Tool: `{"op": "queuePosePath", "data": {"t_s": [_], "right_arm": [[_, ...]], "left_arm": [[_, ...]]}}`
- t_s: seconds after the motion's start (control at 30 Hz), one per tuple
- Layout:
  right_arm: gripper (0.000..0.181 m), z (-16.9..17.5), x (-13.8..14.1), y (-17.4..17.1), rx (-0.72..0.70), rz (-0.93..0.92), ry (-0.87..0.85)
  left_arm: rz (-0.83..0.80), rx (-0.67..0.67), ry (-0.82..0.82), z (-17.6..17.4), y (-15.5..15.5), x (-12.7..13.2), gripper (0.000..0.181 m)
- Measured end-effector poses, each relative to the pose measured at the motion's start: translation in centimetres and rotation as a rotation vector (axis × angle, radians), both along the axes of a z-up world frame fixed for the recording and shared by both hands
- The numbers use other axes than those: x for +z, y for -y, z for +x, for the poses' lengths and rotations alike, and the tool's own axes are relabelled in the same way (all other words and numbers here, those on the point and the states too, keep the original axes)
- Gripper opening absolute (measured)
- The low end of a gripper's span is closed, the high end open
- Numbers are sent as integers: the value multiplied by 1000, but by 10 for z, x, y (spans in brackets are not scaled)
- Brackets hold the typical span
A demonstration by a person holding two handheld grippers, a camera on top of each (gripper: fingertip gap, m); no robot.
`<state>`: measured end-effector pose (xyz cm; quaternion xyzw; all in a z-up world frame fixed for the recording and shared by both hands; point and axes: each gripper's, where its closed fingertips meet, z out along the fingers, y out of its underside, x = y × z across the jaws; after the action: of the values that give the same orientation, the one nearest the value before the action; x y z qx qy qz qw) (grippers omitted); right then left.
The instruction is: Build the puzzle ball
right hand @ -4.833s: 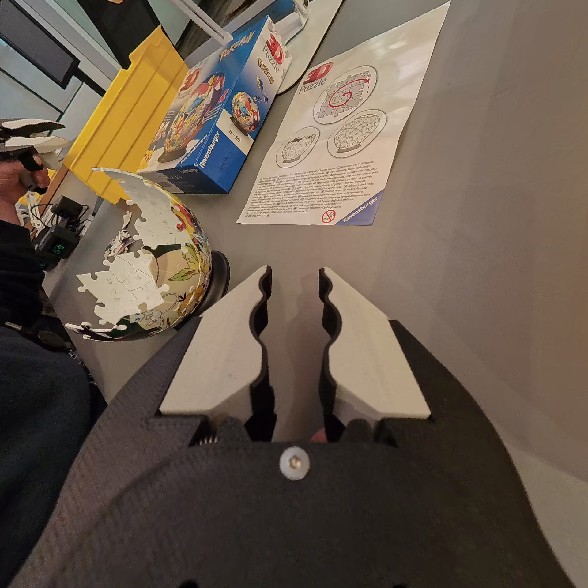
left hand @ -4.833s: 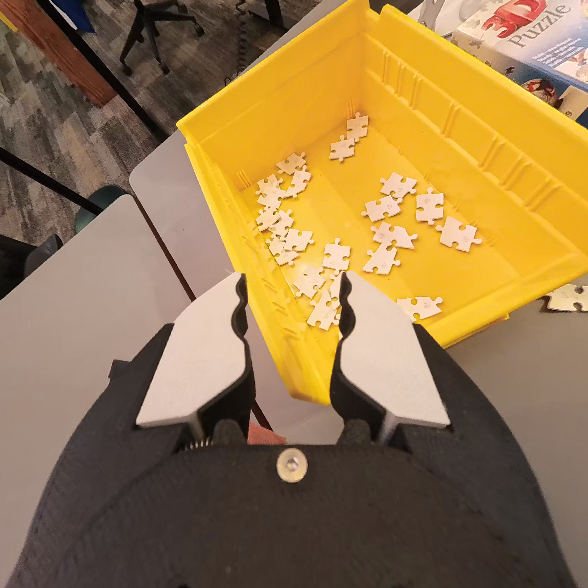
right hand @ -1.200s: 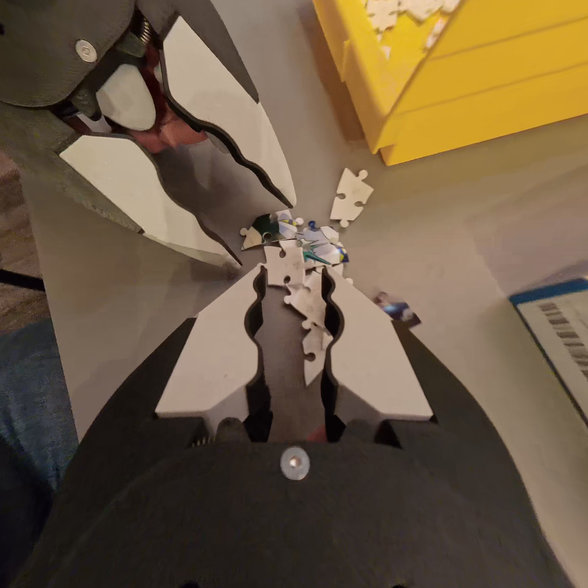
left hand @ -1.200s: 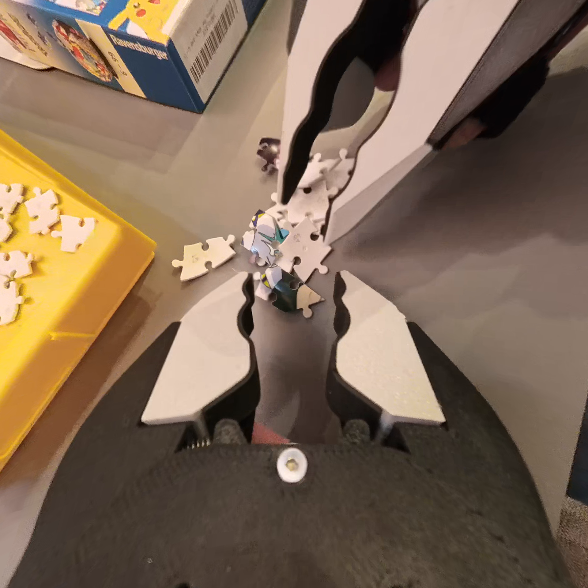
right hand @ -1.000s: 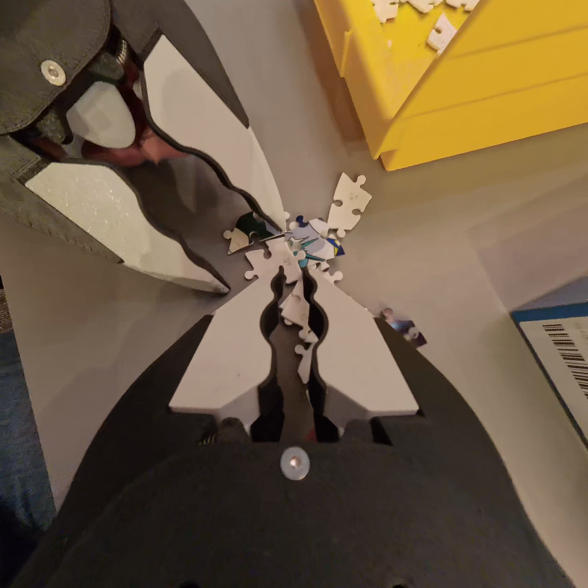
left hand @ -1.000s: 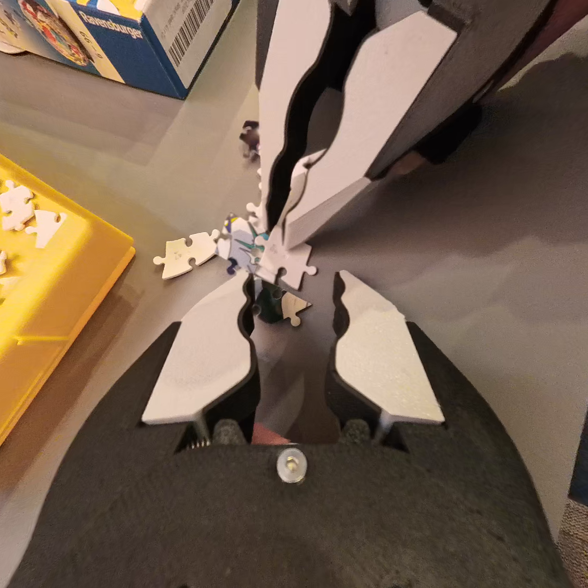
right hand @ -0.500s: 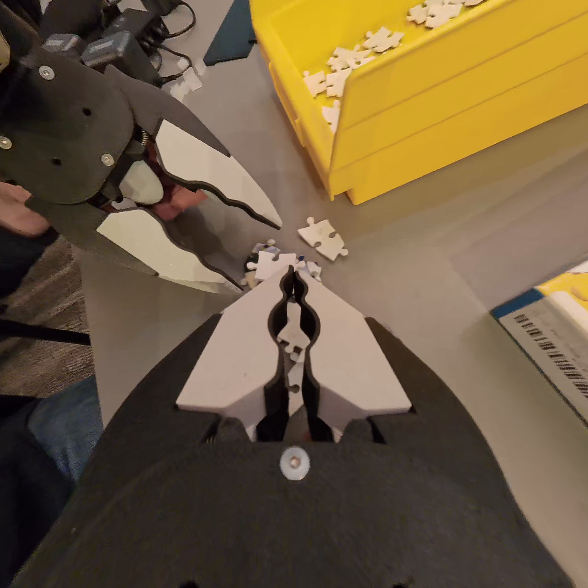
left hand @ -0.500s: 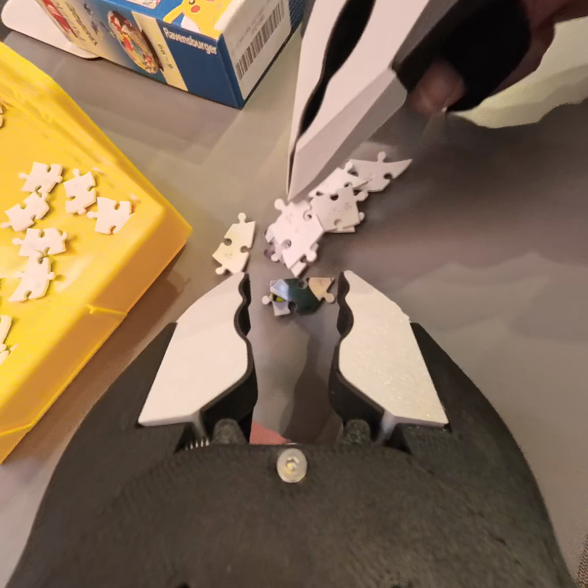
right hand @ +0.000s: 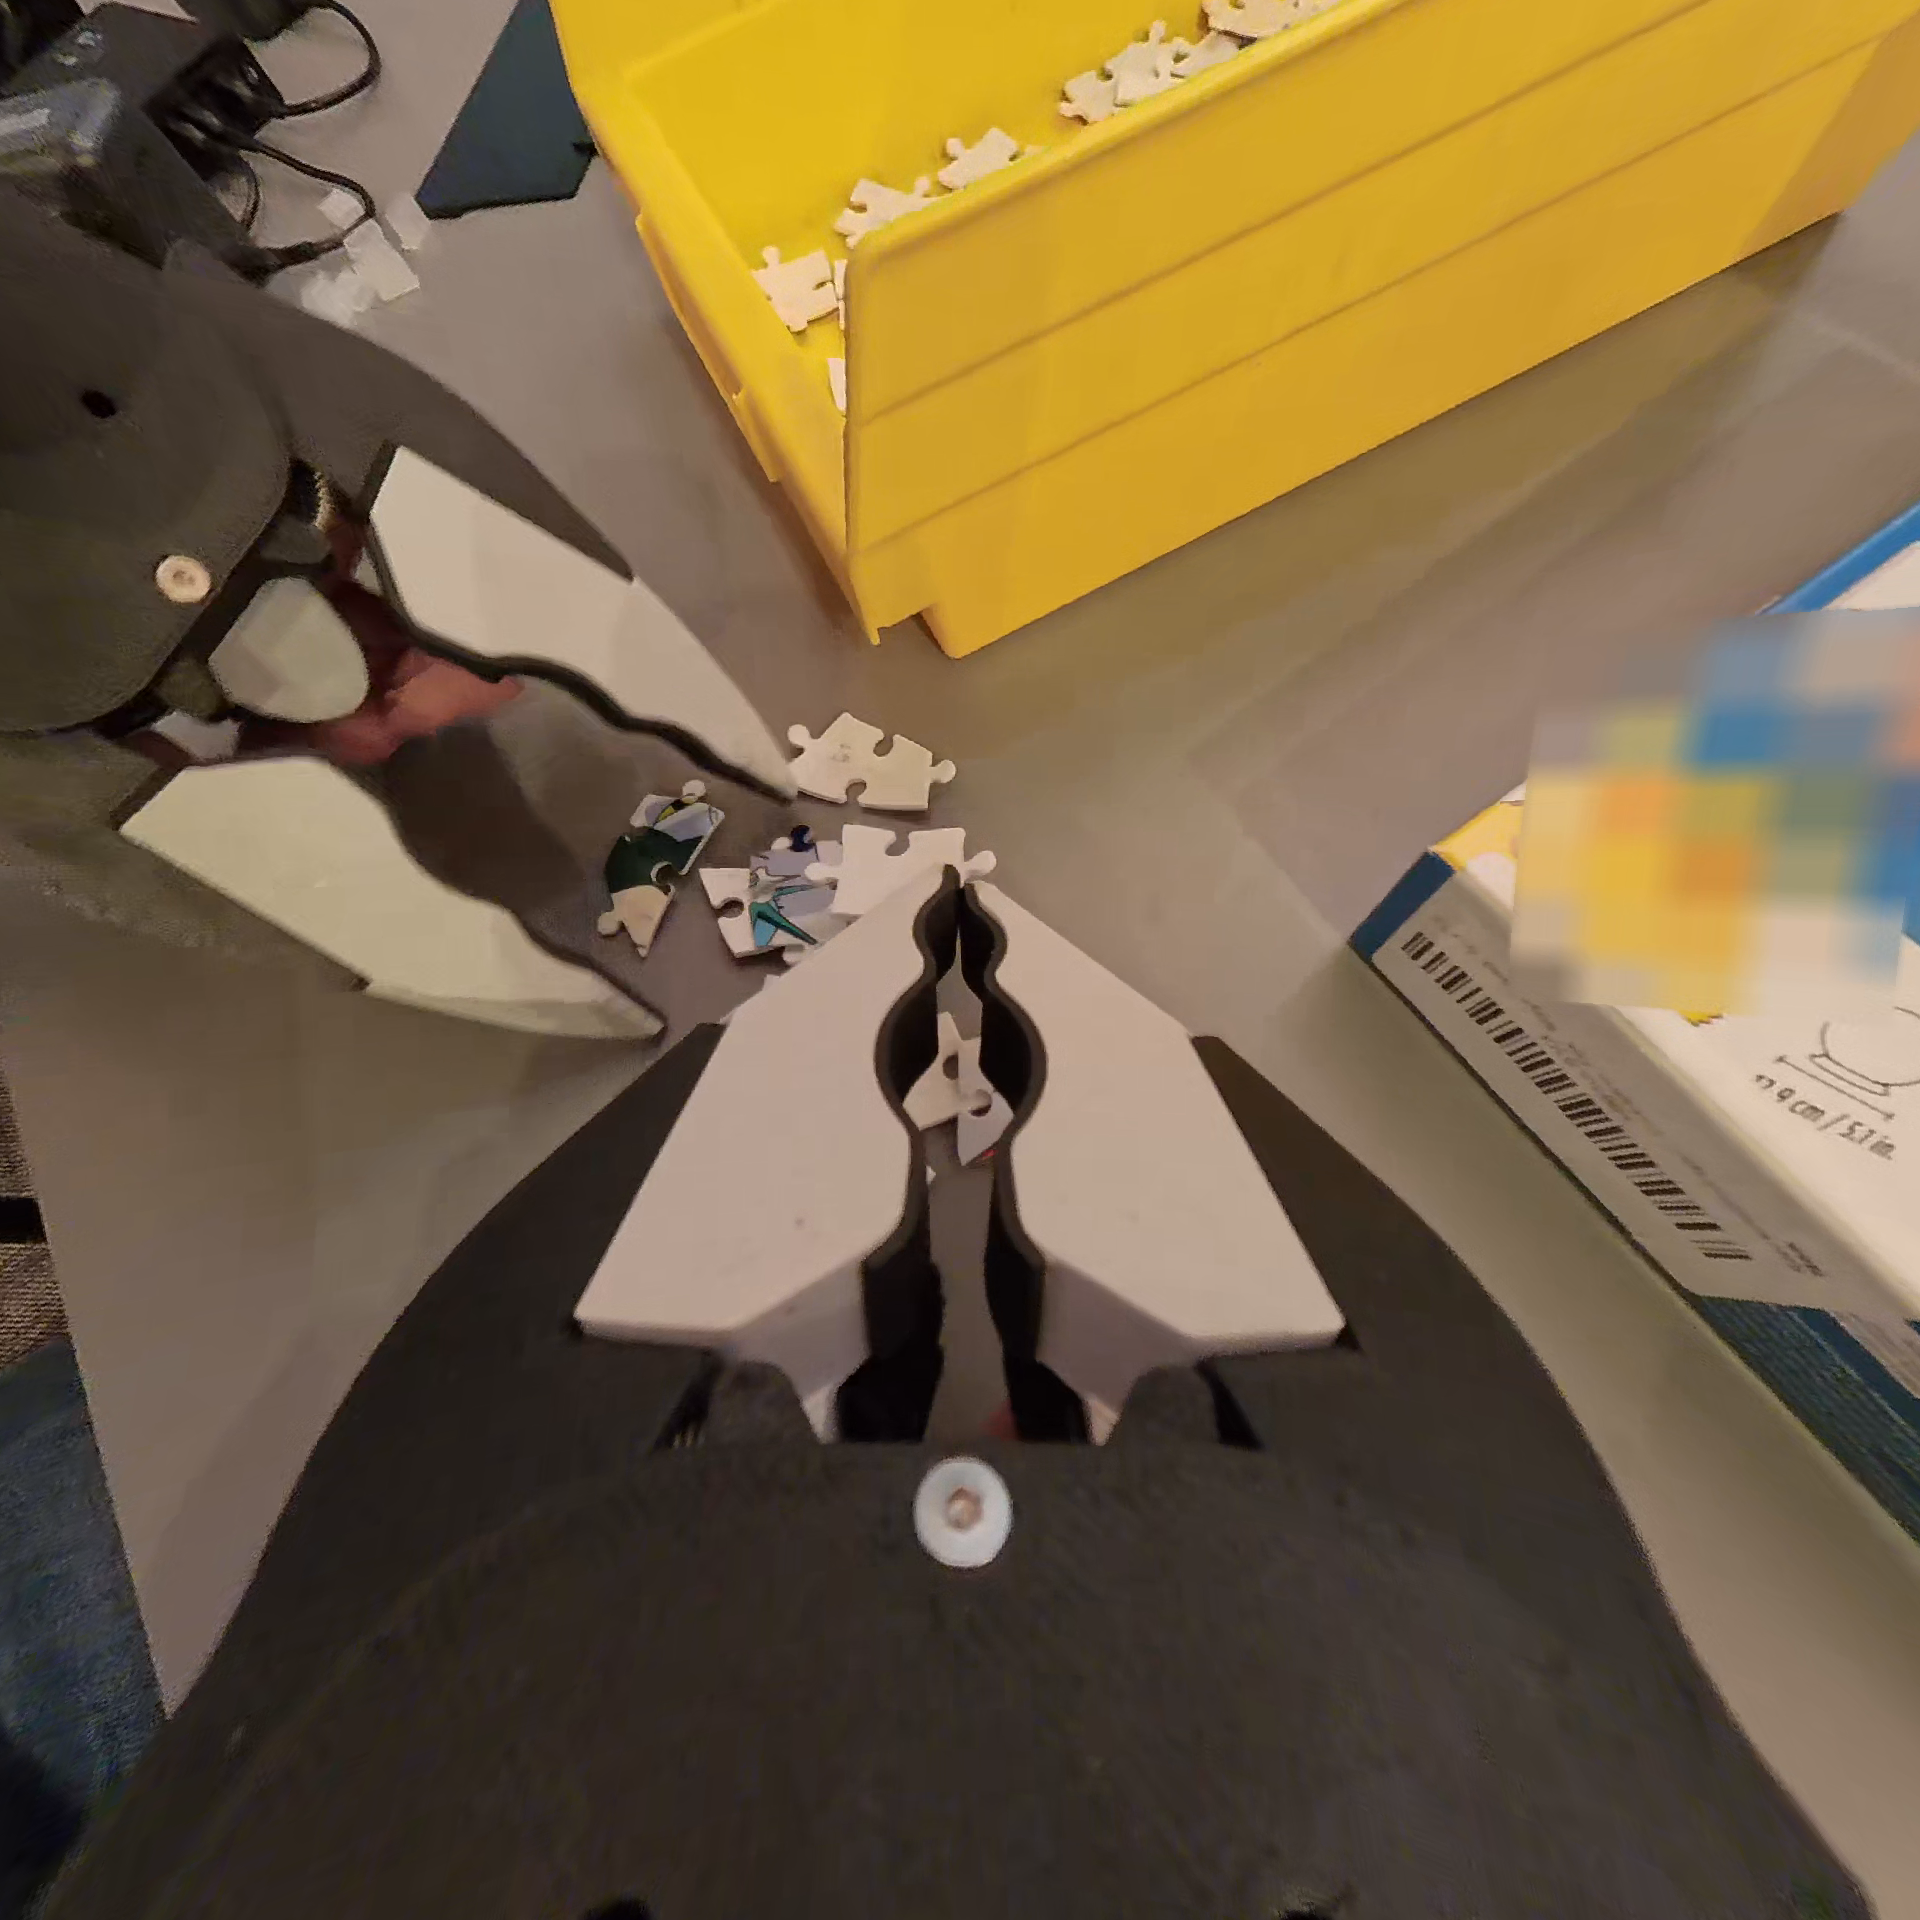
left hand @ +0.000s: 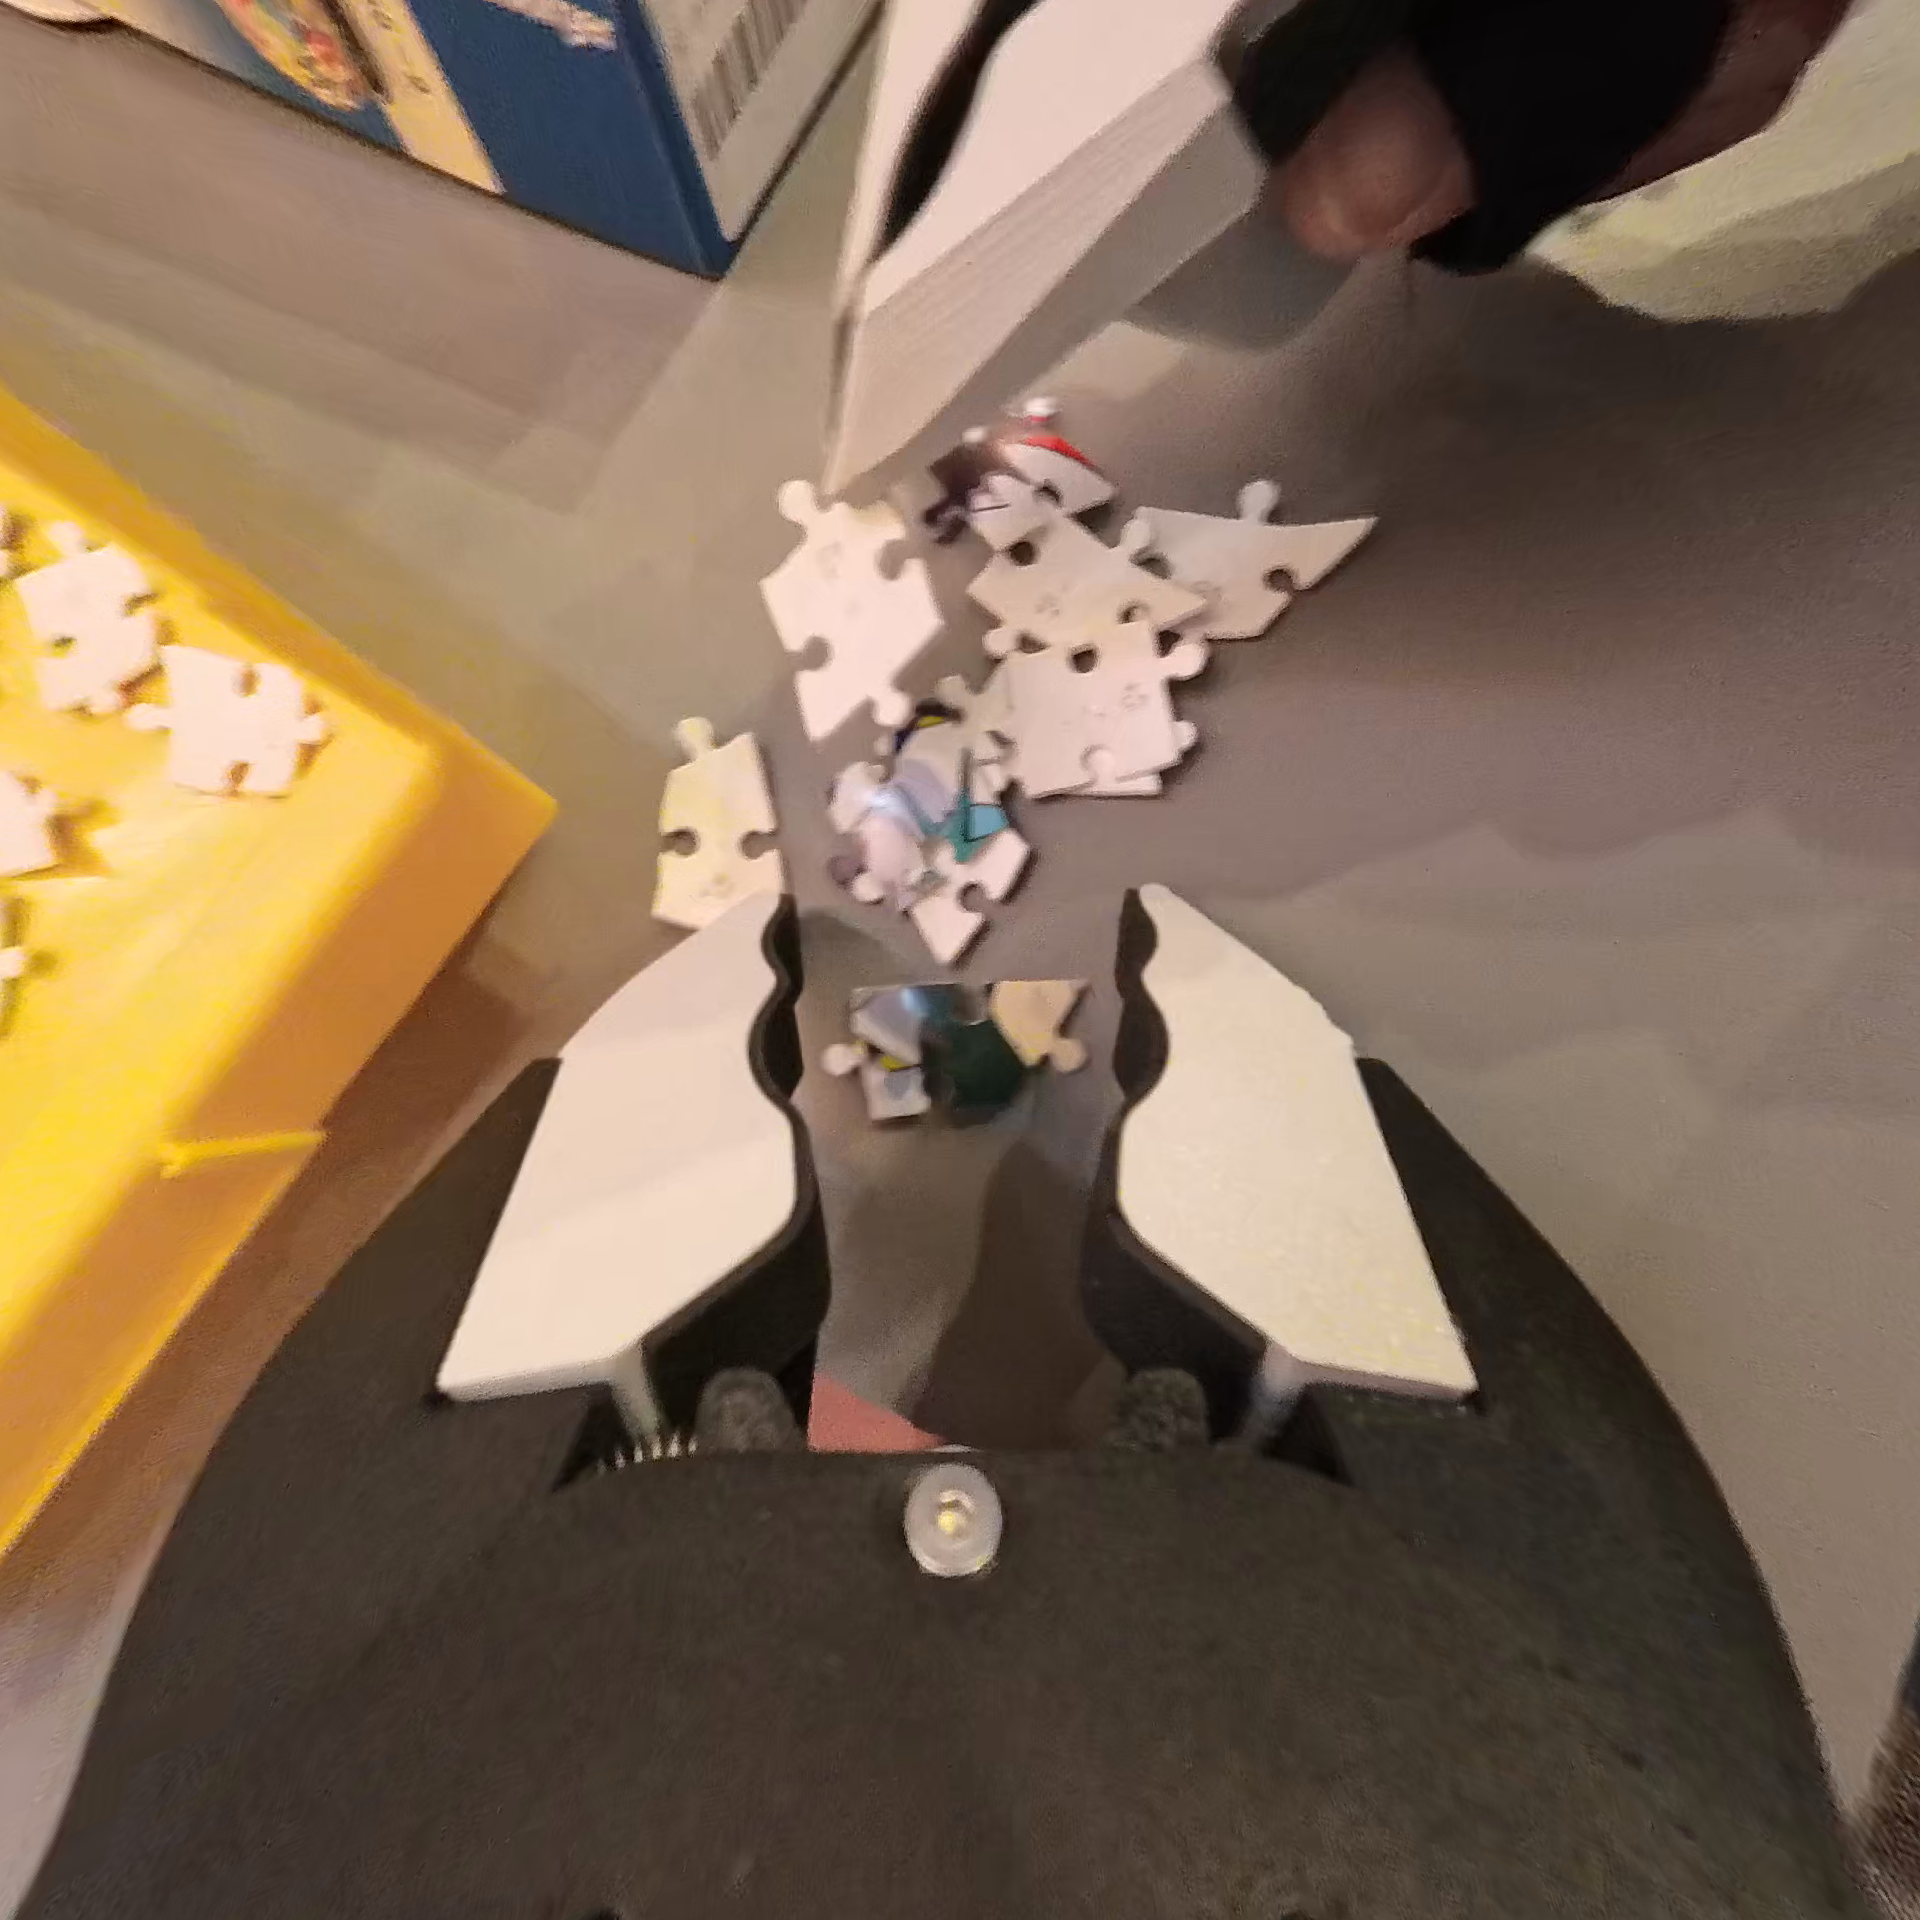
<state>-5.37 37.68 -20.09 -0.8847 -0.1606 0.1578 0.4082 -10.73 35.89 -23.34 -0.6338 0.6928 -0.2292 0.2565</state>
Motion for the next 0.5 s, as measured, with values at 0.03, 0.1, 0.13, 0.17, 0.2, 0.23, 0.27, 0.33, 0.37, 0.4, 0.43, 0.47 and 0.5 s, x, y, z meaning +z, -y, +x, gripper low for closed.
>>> {"op": "queuePosePath", "data": {"t_s": [0.03,0.1,0.13,0.17,0.2,0.23,0.27,0.33,0.37,0.4,0.43,0.47,0.5], "right_arm": [[0,1,0,0,-5,-1,-3],[0,2,-3,1,-7,-9,-15],[0,2,-4,2,-7,-12,-15],[0,2,-5,3,-5,-13,-17],[0,1,-6,3,-2,-14,-18],[0,0,-7,4,0,-18,-16],[0,0,-8,5,0,-22,-16],[0,-1,-9,7,2,-27,-28],[0,-1,-10,8,6,-31,-30],[0,-1,-11,8,8,-32,-29],[0,-1,-11,9,7,-33,-32],[0,-1,-10,9,5,-33,-38],[0,0,-10,9,2,-32,-39]], "left_arm": [[-9,-14,-2,1,7,-1,58],[-49,-48,6,3,20,-1,59],[-55,-59,13,3,24,0,58],[-46,-41,37,3,20,5,59],[-51,-12,66,3,15,11,58],[-68,22,88,2,9,16,58],[-74,54,100,0,1,20,58],[-35,104,64,-5,-15,16,58],[-25,100,27,-7,-18,10,61],[-22,85,5,-6,-19,4,62],[-39,71,-8,-4,-16,0,62],[-65,53,-13,-1,-11,-3,63],[-80,35,-1,3,-6,-1,61]]}}
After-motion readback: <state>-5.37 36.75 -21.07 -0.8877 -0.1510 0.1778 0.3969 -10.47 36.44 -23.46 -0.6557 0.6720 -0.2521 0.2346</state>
